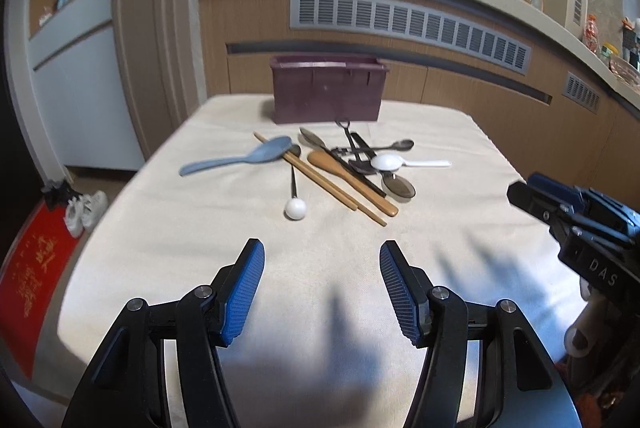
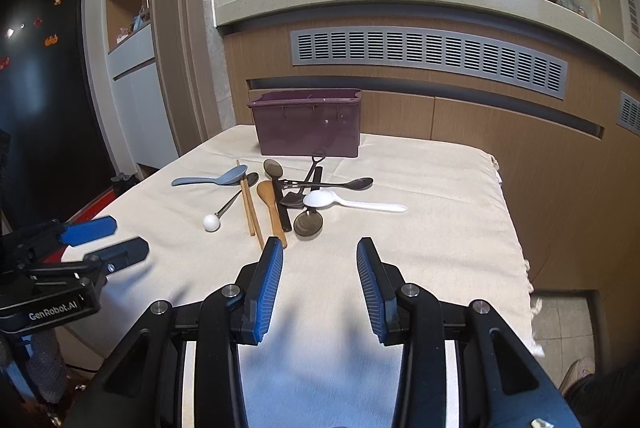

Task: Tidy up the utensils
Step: 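Grasp the dark spoon with the right tool while the left tool grasps the blue plastic spoon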

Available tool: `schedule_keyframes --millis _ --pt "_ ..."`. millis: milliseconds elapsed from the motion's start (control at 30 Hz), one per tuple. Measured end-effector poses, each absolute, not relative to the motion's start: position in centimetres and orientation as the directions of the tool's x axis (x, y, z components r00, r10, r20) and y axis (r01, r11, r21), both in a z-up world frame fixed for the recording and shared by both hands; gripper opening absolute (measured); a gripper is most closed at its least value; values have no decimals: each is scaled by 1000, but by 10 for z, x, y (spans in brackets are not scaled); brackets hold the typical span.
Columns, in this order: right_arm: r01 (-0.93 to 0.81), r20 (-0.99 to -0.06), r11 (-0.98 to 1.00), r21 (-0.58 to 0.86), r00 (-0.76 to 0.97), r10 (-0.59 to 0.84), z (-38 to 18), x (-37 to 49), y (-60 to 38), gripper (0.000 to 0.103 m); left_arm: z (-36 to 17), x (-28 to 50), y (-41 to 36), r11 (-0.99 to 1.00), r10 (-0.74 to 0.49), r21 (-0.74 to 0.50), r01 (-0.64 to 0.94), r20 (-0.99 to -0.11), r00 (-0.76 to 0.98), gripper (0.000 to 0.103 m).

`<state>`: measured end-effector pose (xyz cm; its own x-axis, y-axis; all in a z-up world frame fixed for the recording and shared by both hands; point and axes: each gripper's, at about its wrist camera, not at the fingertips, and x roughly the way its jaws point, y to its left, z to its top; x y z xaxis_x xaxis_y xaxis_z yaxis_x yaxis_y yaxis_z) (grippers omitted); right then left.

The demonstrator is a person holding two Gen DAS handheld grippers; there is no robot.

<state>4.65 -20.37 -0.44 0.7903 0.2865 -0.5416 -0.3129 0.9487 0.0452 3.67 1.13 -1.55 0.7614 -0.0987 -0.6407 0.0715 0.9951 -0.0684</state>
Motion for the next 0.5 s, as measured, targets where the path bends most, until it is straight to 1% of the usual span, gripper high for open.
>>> schedule_keyframes --millis 233,300,400,467,500 --pt "-340 -541 940 -19 794 276 5 90 -192 37 -21 85 20 986 -165 -137 97 -692 703 61" --pt "-351 -549 936 -33 788 276 6 108 -188 37 -18 103 25 982 -186 -157 106 -695 695 61" --pt "-375 -561 925 -65 780 277 4 134 -179 36 -11 127 34 981 -192 -152 120 -681 707 61" --pt "-396 -577 916 -70 765 286 2 152 -174 36 -7 147 41 969 -246 -175 173 -669 702 61" --pt "-404 -585 912 -69 757 291 0 160 -172 36 -7 160 47 949 -314 -226 218 -665 678 61"
